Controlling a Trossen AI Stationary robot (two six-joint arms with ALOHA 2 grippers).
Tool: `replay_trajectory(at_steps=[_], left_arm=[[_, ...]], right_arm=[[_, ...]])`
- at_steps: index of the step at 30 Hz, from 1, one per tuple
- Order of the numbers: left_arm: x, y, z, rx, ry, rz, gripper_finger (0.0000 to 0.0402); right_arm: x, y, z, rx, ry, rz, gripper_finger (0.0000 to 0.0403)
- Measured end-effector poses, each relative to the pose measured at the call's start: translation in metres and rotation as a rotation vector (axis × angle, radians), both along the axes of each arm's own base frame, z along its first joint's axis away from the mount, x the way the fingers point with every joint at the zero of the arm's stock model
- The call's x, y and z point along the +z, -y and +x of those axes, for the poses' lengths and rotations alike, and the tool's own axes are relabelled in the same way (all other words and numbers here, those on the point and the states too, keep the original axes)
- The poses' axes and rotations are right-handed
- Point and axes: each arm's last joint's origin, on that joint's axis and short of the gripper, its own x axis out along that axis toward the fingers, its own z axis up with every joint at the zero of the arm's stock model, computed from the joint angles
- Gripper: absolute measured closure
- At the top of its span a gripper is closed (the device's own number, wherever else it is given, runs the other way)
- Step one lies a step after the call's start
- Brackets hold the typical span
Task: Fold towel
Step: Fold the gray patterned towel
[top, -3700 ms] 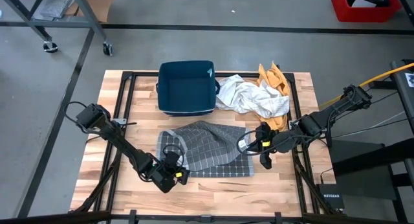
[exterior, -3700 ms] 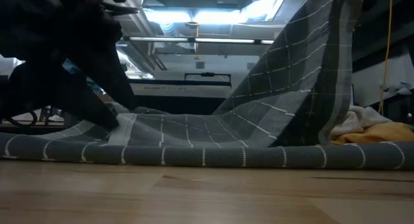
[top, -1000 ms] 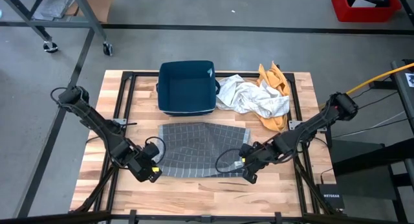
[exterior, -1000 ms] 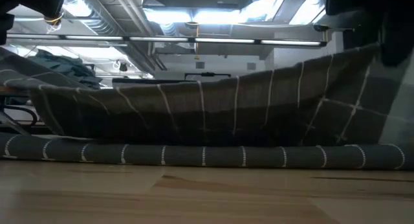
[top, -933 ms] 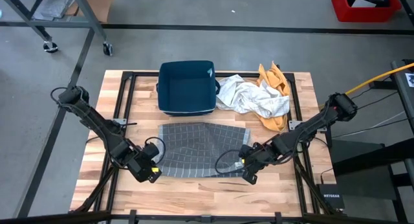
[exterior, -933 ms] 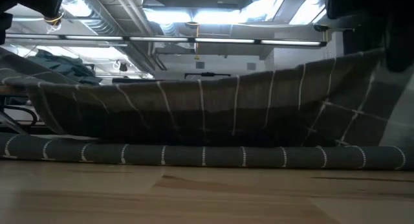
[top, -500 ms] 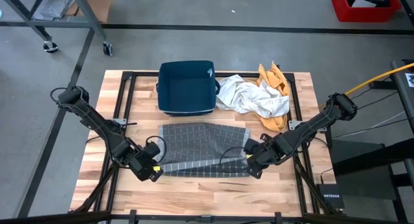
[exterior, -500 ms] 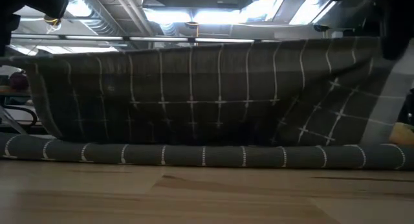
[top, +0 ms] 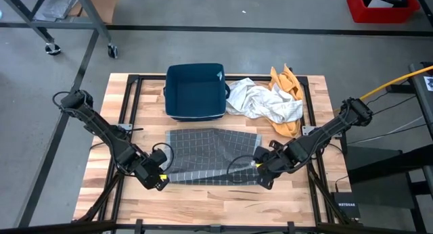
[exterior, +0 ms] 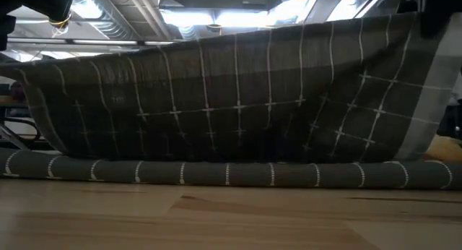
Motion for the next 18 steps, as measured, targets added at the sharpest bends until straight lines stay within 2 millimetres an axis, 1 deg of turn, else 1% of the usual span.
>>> replay_trajectory(at_steps=[5, 14, 18], left_arm=[[0.0, 0.0, 0.0, -0.037, 0.002, 0.018, 0.038], [0.0, 0.002, -0.002, -0.056, -0.001, 0.014, 0.0296], [0.0, 0.004, -0.005, -0.08, -0.031, -0.01, 0.0276]], right_arm=[[-0.006, -0.001, -0.001, 0.016, -0.051, 0.038, 0.0369], [-0.012, -0.003, 0.0, 0.023, -0.093, 0.049, 0.0297], [-0.012, -0.003, 0.0, 0.024, -0.1, 0.045, 0.0264]])
